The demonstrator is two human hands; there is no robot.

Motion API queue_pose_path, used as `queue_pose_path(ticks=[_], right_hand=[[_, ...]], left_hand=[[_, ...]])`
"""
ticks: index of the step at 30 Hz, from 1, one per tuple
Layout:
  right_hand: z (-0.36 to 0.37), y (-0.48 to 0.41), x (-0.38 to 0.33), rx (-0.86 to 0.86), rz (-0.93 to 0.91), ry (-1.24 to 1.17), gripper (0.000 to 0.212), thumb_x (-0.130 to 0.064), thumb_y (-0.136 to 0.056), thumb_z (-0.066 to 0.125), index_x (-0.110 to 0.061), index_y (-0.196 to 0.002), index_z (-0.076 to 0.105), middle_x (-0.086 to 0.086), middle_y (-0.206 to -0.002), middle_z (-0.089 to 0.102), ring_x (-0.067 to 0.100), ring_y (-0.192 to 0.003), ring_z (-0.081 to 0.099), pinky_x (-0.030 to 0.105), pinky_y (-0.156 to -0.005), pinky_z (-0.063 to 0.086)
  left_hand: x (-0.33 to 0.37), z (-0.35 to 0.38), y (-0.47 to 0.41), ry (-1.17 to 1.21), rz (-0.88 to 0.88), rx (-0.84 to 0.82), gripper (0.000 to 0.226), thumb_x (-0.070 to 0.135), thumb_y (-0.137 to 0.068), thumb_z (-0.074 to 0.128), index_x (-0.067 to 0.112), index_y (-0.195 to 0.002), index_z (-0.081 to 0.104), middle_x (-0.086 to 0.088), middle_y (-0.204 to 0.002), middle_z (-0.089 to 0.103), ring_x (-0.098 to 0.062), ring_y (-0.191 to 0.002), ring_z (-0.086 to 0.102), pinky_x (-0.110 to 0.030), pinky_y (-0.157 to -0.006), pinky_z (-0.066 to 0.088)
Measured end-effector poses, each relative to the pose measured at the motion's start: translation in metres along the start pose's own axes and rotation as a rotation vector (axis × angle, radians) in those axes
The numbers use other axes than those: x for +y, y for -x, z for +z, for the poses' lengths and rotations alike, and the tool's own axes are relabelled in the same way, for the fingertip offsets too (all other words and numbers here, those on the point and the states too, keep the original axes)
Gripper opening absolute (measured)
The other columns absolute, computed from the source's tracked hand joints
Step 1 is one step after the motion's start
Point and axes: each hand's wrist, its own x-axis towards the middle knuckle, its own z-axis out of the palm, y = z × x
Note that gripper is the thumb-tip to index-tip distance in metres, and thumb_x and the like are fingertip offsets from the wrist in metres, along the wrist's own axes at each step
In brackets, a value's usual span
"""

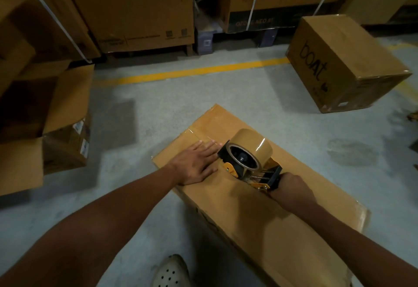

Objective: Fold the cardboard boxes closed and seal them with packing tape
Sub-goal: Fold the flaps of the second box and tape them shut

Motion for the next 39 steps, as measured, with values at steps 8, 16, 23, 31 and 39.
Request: queue_pose_path(ticks=[8, 16, 23, 31, 39], right_hand=[[-0.004, 0.011, -0.003, -0.029, -0.052, 0.009, 0.026, -0.035, -0.085, 0.064, -0.027, -0.065, 0.048, -0.008, -0.064, 0.051, 0.021, -0.070, 0.061, 0.033, -0.059, 0.050], [-0.015, 0.038, 0.027, -0.011, 0.051, 0.030, 0.017, -0.033, -0.082, 0.066, -0.018, -0.078, 0.059, 0.005, -0.083, 0.067, 0.025, -0.076, 0.065, 0.033, -0.061, 0.053], [-0.014, 0.048, 0.037, -0.003, 0.076, 0.044, 0.021, -0.031, -0.084, 0.065, -0.013, -0.095, 0.066, 0.002, -0.082, 0.060, 0.025, -0.079, 0.064, 0.030, -0.060, 0.046], [-0.014, 0.050, 0.040, 0.016, 0.040, 0.058, 0.021, -0.031, -0.084, 0.061, -0.012, -0.093, 0.063, 0.007, -0.089, 0.067, 0.027, -0.080, 0.065, 0.030, -0.059, 0.046], [-0.015, 0.068, 0.076, 0.006, 0.082, 0.061, 0.016, -0.031, -0.085, 0.064, -0.016, -0.081, 0.059, -0.005, -0.067, 0.056, 0.012, -0.060, 0.057, 0.028, -0.049, 0.045]], left_hand=[[0.037, 0.013, -0.001, 0.098, -0.150, 0.023, 0.068, 0.054, -0.103, 0.005, 0.015, -0.158, 0.014, -0.002, -0.166, 0.000, -0.014, -0.151, -0.016, -0.039, -0.124, -0.005], [0.044, 0.002, 0.000, 0.038, -0.202, -0.030, 0.072, 0.053, -0.098, 0.002, 0.014, -0.158, -0.002, -0.003, -0.166, -0.010, -0.013, -0.151, -0.014, -0.036, -0.121, -0.009], [0.065, -0.004, -0.003, 0.013, -0.096, -0.063, 0.065, 0.047, -0.105, 0.014, 0.013, -0.158, 0.004, -0.005, -0.166, -0.006, -0.018, -0.151, -0.014, -0.045, -0.123, -0.006], [0.082, 0.002, -0.007, -0.022, 0.008, -0.075, 0.062, 0.048, -0.105, 0.012, 0.016, -0.158, 0.015, -0.002, -0.166, 0.005, -0.014, -0.149, -0.018, -0.044, -0.124, -0.006], [0.119, 0.008, -0.011, -0.054, -0.206, -0.053, 0.077, 0.058, -0.100, 0.003, 0.008, -0.158, -0.001, -0.010, -0.165, -0.010, -0.023, -0.152, -0.012, -0.048, -0.123, 0.003]])
